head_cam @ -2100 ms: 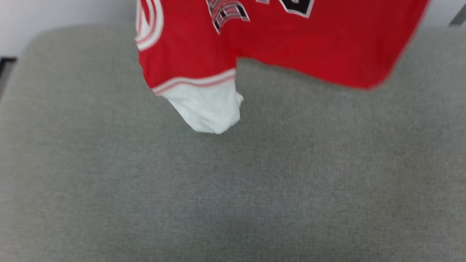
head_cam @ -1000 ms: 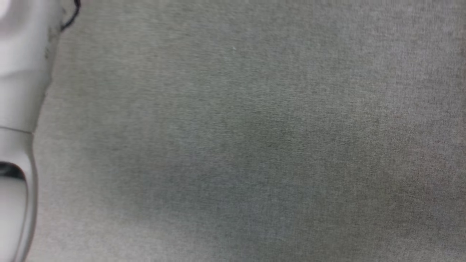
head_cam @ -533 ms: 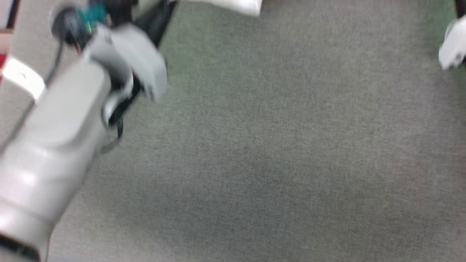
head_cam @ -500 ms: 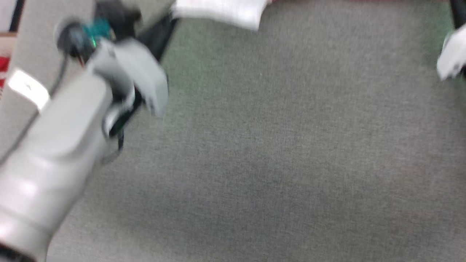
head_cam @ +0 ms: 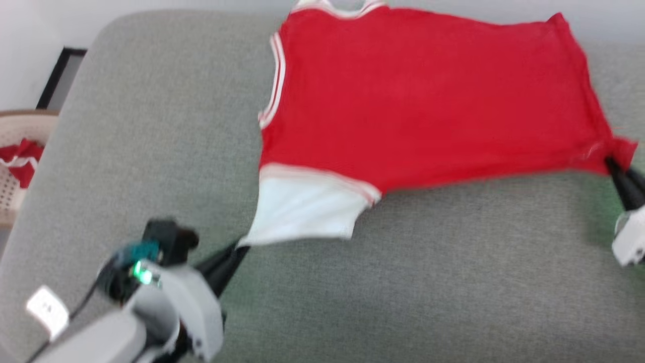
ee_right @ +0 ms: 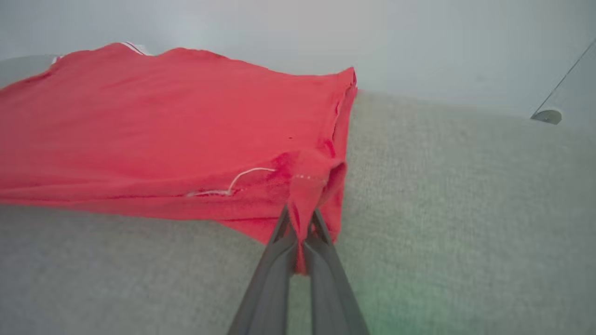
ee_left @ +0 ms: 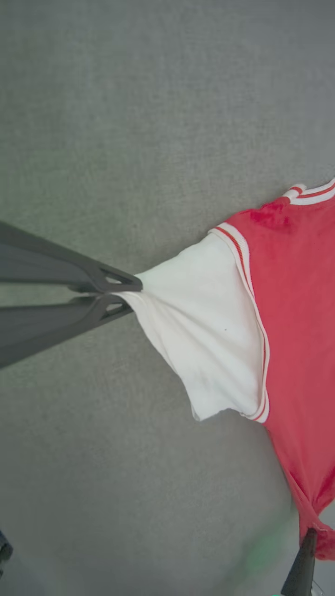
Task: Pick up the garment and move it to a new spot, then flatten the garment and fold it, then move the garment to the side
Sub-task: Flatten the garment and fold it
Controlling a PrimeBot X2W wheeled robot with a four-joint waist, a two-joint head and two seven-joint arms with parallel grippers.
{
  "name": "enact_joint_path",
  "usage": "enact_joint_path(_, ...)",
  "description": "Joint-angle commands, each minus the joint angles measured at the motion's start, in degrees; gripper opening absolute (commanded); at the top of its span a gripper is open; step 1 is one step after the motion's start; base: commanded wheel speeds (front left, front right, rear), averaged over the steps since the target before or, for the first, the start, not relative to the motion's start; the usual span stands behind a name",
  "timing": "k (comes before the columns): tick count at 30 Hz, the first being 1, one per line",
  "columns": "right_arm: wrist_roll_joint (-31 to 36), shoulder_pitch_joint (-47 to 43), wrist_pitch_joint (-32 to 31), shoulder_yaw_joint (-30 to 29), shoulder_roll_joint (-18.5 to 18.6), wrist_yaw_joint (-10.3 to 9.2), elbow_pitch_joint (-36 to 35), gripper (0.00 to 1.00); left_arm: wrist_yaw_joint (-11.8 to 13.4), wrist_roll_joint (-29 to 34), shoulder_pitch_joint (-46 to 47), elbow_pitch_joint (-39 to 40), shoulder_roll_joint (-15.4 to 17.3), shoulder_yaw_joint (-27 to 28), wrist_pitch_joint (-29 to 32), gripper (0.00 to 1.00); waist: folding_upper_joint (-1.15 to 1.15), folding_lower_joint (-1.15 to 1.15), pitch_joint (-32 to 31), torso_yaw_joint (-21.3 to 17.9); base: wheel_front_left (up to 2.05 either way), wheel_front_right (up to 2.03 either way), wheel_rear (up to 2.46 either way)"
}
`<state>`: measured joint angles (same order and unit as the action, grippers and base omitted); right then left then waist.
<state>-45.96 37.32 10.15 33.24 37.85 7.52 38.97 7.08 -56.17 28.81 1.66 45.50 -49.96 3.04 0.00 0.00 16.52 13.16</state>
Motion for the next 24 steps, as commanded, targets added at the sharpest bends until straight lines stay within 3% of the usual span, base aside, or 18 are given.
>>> enact_joint_path(1, -0.2, -1.4, 0.3, -0.5, 0.2, -0.06, -0.3, 0.0, 0.9, -0.4, -1.2, 0.6, 0.8, 0.1, 0.0, 0.0, 0.0, 0.0, -1.9, -1.2, 0.0, 0.0, 0.0)
enact_joint_path(8, 0.5, -13.8, -0.4, -3.9, 1.2, -0.07, -7.6, 0.0, 8.3, -4.4, -12.6, 10.4, 5.7, 0.3, -0.8, 0.0, 0.0, 0.0, -3.3, -2.2, 0.0, 0.0, 0.0)
enact_joint_path(12, 1.5, -20.7, -1.3, -7.2, 0.7, -0.07, -11.6, 0.0, 12.0, -7.2, -17.9, 13.8, 6.9, 0.4, -1.4, 0.0, 0.0, 0.0, -3.7, -2.6, 0.0, 0.0, 0.0)
enact_joint_path(19, 3.0, -31.5, -4.4, -13.0, -0.8, -0.07, -18.9, 0.0, 16.4, -10.2, -24.1, 18.1, 9.9, 1.1, -2.4, 0.0, 0.0, 0.0, -3.7, -3.1, 0.0, 0.0, 0.0)
enact_joint_path(24, 3.7, -35.1, -6.8, -16.2, -2.0, -0.07, -23.8, 0.0, 18.2, -9.6, -24.0, 20.6, 13.0, 3.2, -3.5, 0.0, 0.0, 0.0, -2.8, -4.3, 0.0, 0.0, 0.0)
